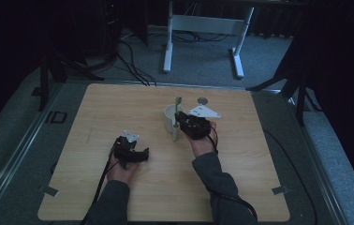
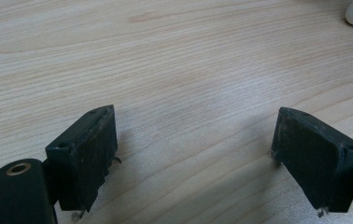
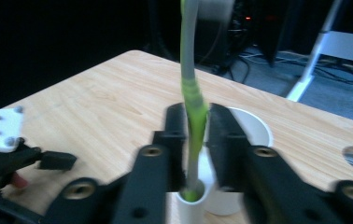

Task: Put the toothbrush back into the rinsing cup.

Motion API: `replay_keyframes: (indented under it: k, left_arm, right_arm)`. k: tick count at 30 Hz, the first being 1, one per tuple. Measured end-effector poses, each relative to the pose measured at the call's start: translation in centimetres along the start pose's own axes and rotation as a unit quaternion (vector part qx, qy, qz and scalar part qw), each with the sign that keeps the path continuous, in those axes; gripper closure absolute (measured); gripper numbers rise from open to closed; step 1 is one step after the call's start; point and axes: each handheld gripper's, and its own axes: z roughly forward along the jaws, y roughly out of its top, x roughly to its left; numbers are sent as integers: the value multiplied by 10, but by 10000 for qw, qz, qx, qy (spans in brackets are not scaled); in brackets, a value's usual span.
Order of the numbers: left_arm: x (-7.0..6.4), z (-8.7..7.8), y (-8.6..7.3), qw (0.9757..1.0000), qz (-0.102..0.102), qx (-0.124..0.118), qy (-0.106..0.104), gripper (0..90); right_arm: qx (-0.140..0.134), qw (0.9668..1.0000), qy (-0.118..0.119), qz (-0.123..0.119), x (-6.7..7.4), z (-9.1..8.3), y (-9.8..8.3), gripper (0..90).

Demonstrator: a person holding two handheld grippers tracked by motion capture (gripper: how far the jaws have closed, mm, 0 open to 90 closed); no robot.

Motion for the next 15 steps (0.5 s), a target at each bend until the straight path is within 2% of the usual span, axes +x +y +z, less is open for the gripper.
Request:
replay_keyframes:
  k: [2, 4, 6, 9, 15]
  left_arm:
    - [0, 0, 0, 10000, 10, 1, 1, 146]
    - [0, 0, 0, 10000, 9, -2, 1, 146]
    - [0, 0, 0, 10000, 0, -2, -1, 145]
    - [0, 0, 0, 10000, -2, -2, -1, 146]
    - [0, 0, 0, 10000, 0, 4, -4, 146]
  right_arm:
    - [77, 9998, 174, 1, 1, 1, 0, 552]
    - [230, 9995, 153, -122, 4, 3, -1, 429]
    - [303, 9992, 118, -224, 7, 4, -2, 385]
    - [321, 9992, 95, -216, 9, 4, -4, 346]
    - [343, 9992, 48, -209, 7, 3, -7, 322]
